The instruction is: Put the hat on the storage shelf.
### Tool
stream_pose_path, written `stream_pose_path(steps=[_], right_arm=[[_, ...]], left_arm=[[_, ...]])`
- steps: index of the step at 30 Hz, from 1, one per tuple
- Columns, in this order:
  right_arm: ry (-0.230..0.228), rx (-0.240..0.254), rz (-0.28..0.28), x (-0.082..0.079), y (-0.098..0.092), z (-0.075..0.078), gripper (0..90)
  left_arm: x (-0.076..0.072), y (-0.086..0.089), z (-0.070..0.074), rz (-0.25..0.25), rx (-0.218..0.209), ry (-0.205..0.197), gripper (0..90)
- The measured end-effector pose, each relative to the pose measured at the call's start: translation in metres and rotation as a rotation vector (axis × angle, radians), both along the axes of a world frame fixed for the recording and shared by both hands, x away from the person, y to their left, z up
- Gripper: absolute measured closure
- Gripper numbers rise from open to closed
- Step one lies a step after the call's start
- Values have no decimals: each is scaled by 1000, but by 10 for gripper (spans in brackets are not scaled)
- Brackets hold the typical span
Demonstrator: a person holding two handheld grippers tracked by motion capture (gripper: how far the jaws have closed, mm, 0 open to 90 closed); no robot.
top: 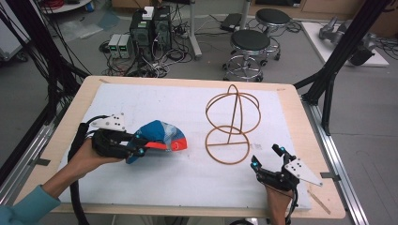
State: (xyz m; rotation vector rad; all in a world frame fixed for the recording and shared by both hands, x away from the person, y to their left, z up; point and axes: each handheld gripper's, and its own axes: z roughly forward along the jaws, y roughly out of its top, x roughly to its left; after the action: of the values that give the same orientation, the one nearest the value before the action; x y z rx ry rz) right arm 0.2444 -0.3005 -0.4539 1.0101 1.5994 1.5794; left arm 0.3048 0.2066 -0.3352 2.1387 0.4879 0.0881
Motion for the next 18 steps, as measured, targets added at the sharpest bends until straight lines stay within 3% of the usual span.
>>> stream_pose_path(steps=[3, 4, 5, 6, 7, 10, 15, 18], right_arm=[[0, 0, 0, 0, 0, 0, 80], [0, -1, 0, 0, 0, 0, 80], [0, 0, 0, 0, 0, 0, 80], [0, 0, 0, 0, 0, 0, 80], [3, 3, -1, 0, 0, 0, 80], [3, 3, -1, 0, 0, 0, 80], [3, 3, -1, 0, 0, 0, 80], [4, 4, 0, 0, 0, 0, 80]], left_arm=[[-3, -1, -1, -15, -2, -7, 493], [-3, -1, 1, -12, -23, -15, 455], [-3, -1, 2, -11, -37, -11, 347], [-4, -1, 3, -1, -52, -13, 347], [-4, -1, 4, 8, -50, -29, 258], [-3, 0, 2, 4, -44, -42, 186], [-1, 1, 0, -5, -36, -77, 187], [2, 2, -3, 9, -5, -98, 183]])
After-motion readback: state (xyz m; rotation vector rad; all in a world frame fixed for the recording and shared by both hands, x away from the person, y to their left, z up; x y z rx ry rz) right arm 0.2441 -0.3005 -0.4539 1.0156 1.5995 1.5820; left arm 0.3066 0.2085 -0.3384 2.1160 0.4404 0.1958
